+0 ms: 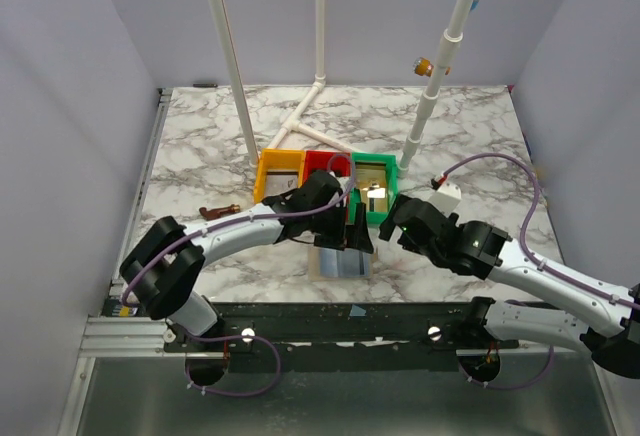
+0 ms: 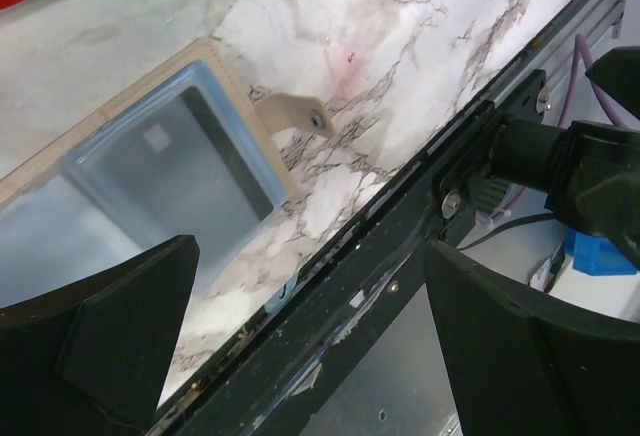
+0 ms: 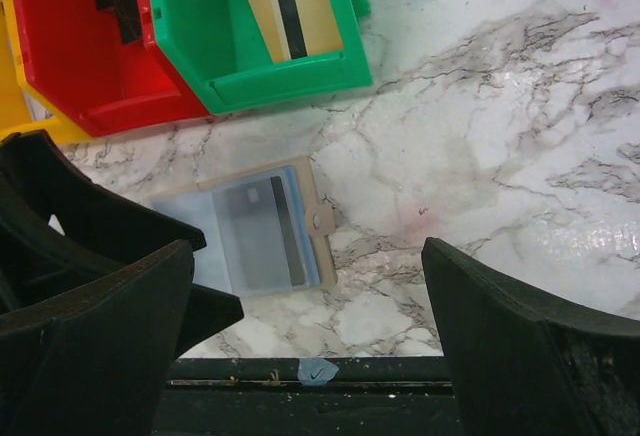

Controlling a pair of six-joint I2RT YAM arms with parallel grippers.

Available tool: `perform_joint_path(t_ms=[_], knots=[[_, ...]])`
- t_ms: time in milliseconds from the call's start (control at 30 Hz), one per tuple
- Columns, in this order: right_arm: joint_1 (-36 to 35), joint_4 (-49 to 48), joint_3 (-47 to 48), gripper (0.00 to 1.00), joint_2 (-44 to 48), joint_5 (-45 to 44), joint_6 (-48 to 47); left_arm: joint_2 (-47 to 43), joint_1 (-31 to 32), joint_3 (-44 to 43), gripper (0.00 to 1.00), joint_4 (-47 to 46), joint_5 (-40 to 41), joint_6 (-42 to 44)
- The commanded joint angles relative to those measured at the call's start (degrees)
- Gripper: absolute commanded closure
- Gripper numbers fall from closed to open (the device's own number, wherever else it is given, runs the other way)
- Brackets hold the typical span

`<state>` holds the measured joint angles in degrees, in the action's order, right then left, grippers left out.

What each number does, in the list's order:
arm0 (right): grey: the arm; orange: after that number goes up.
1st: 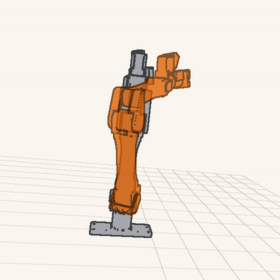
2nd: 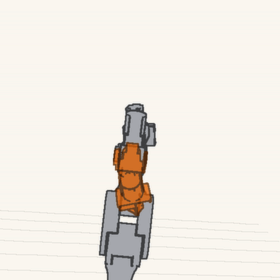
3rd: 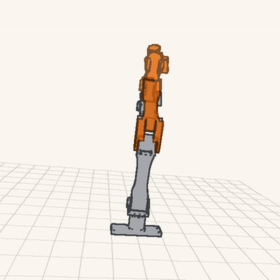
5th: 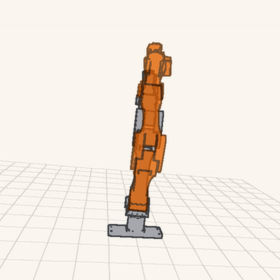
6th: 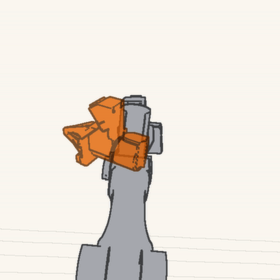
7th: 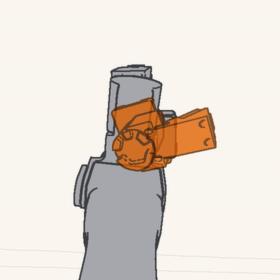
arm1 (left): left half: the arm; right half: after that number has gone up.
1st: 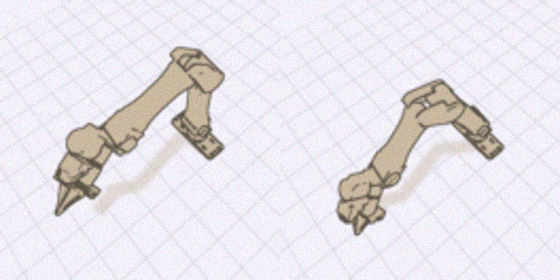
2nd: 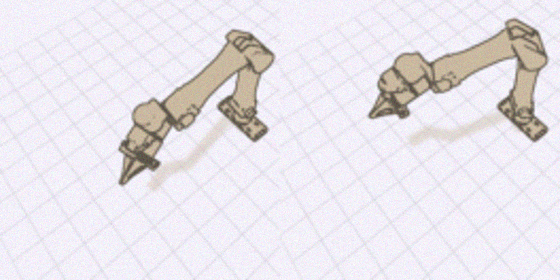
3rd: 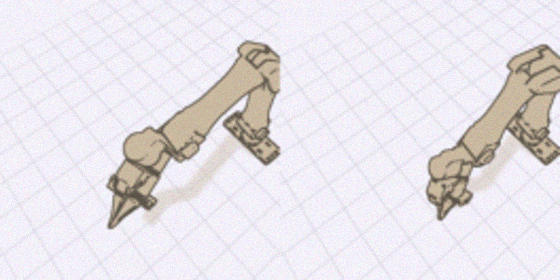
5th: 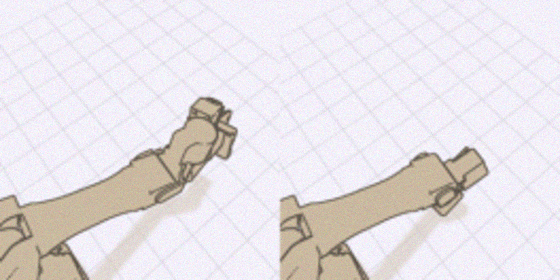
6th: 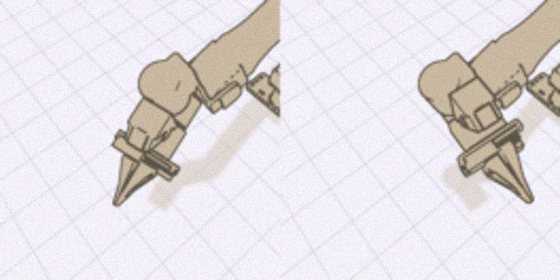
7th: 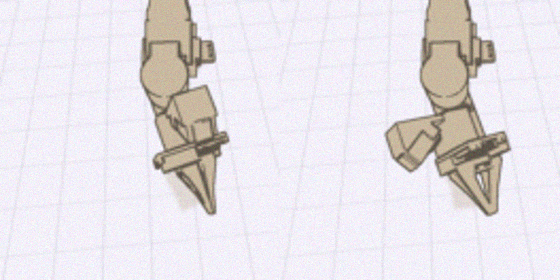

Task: Take the credit cards out of the card holder
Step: Remove the credit card from the card holder.

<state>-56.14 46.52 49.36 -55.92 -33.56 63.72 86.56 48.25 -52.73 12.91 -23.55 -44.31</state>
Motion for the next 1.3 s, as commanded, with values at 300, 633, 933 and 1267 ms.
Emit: perform_joint_path(t_ms=[300, 633, 933, 1267], knots=[[0.1, 1.6, -0.2, 0.00, -0.7, -2.2, 1.2, 8.7, 2.2, -2.5, 0.51, -7.3, -4.3, -2.6], [0.1, -0.4, -0.8, 0.00, -2.0, -0.9, 0.3, 11.1, 2.2, -1.9, 0.99, -7.6, -3.6, -1.8], [0.1, -1.5, -1.2, 0.00, -3.2, 0.0, 0.0, 14.0, 2.2, -2.2, 1.00, -6.1, -0.3, -0.4], [0.1, -1.9, -1.0, 0.00, -4.0, 0.5, -0.2, 15.9, 2.2, -1.9, 1.00, -4.9, 1.9, 0.4]])
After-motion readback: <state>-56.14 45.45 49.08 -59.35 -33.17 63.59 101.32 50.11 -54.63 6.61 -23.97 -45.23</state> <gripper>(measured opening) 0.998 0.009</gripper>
